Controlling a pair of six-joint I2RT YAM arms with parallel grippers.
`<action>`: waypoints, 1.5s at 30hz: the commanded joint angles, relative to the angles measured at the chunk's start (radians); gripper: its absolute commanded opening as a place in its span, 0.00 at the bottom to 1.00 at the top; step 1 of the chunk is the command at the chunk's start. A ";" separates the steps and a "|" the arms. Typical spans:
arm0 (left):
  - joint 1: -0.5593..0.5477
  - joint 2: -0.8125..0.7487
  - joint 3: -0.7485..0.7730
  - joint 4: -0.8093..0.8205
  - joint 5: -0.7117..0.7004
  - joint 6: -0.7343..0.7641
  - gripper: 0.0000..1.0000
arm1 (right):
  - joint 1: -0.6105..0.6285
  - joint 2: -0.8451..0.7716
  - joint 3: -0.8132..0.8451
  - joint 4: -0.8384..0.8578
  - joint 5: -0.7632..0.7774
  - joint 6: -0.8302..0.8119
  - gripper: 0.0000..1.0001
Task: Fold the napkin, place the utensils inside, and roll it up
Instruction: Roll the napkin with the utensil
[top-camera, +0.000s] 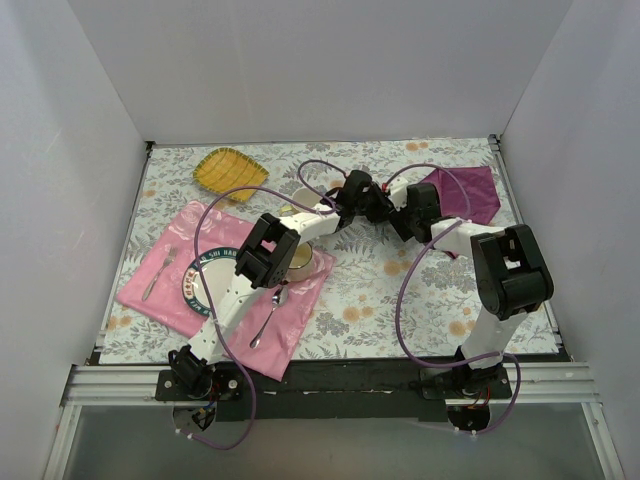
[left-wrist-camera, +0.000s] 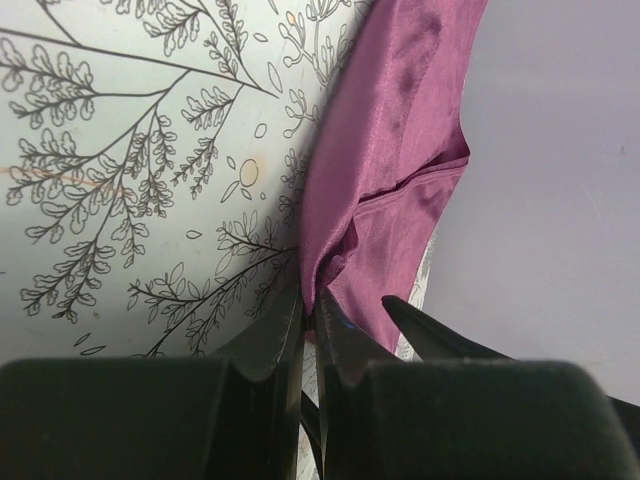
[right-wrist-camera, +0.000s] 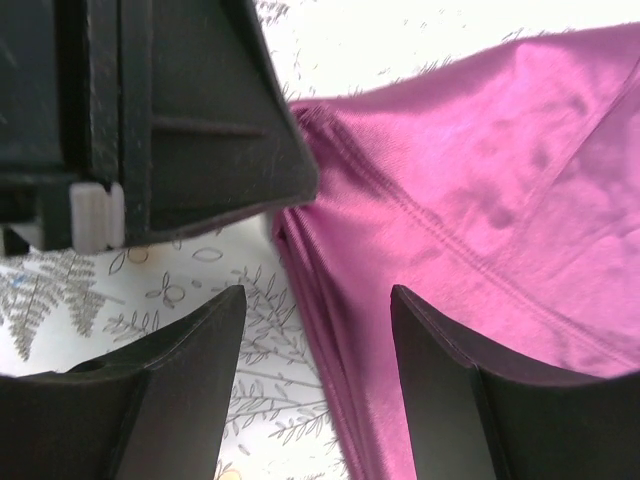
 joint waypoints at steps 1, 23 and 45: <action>0.006 -0.005 0.035 -0.006 0.037 -0.024 0.02 | 0.018 0.017 -0.017 0.101 0.078 -0.042 0.68; 0.027 -0.013 0.066 -0.013 0.075 -0.054 0.01 | 0.023 0.054 -0.037 0.131 0.150 -0.099 0.67; 0.050 -0.010 0.083 -0.019 0.096 -0.066 0.01 | 0.024 0.086 -0.060 0.097 0.176 -0.168 0.55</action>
